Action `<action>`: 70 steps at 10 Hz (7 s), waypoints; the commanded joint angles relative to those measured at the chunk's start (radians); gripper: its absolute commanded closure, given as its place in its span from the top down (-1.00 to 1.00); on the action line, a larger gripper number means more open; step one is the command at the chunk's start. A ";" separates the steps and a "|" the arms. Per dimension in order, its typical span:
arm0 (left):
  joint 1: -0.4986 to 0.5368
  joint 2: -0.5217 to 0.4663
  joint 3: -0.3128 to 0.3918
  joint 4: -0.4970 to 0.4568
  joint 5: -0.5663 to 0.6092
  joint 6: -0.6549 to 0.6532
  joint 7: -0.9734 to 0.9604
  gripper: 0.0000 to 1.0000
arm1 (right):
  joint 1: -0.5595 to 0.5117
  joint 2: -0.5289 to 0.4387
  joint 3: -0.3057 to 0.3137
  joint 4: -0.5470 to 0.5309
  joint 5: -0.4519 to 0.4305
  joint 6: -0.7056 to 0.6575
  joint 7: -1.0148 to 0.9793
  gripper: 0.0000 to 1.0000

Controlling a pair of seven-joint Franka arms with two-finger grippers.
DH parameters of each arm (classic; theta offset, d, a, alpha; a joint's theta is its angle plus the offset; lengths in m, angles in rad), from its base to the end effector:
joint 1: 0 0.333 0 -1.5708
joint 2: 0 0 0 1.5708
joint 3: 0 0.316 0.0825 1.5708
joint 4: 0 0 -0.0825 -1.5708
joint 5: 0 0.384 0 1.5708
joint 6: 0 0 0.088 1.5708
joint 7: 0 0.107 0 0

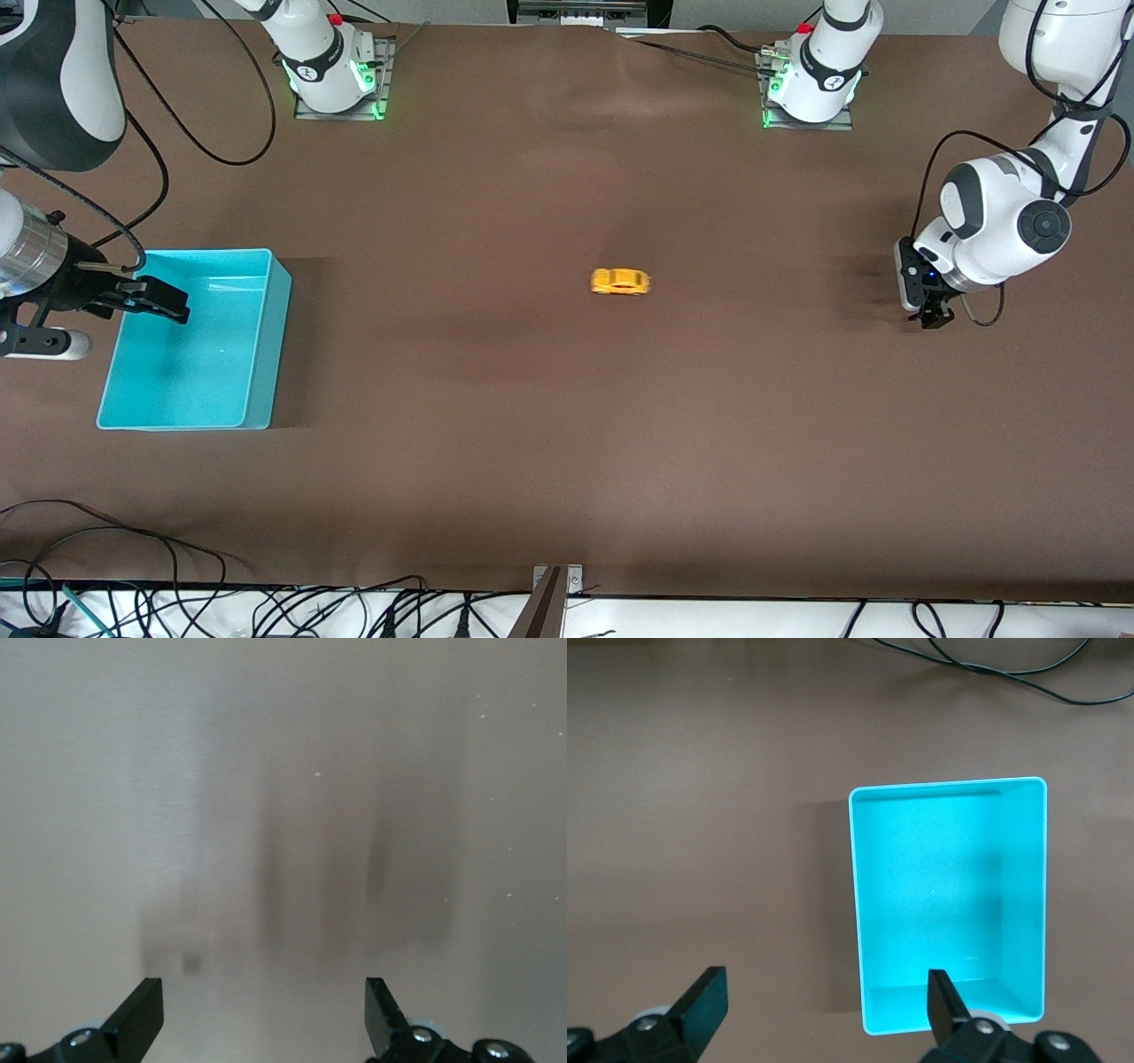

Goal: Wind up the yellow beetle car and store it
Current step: 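Open the left gripper, releasing the car to roll toward the bin, then reach the right gripper to the car while the left gripper retracts, then close the right gripper on the yellow car and lift it, then carry the car with the right gripper into the teal bin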

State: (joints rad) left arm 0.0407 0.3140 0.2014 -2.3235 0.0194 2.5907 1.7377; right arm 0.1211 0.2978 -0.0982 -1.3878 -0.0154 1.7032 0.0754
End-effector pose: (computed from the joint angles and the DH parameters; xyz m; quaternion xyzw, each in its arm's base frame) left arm 0.5018 0.1266 0.2040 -0.7240 0.6886 0.0413 0.0026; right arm 0.6517 0.0224 0.5443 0.9994 -0.0230 0.0106 0.0215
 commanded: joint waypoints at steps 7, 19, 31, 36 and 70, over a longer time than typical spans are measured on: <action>-0.008 -0.312 -0.004 -0.010 -0.026 -0.199 0.002 1.00 | -0.005 -0.012 0.000 -0.017 0.017 0.003 -0.008 1.00; -0.036 -0.423 -0.045 0.609 -0.027 -0.946 -0.447 1.00 | 0.006 -0.012 0.067 -0.345 0.015 0.166 -0.760 1.00; -0.067 -0.414 -0.152 0.789 -0.029 -1.255 -1.470 1.00 | 0.006 -0.059 0.316 -0.867 0.015 0.685 -1.227 1.00; -0.079 -0.377 -0.140 0.866 -0.027 -1.275 -1.488 1.00 | 0.006 -0.046 0.318 -1.002 0.008 0.871 -1.240 1.00; -0.084 -0.405 -0.152 0.737 -0.070 -1.135 -1.552 1.00 | -0.077 0.004 -0.221 -0.802 0.114 0.727 -1.369 -1.00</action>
State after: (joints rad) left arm -0.0410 -0.0878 0.0500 -1.5878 -0.0444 1.4554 0.1990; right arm 0.0598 0.2604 -0.3234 -2.2486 0.0723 2.4376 -1.2739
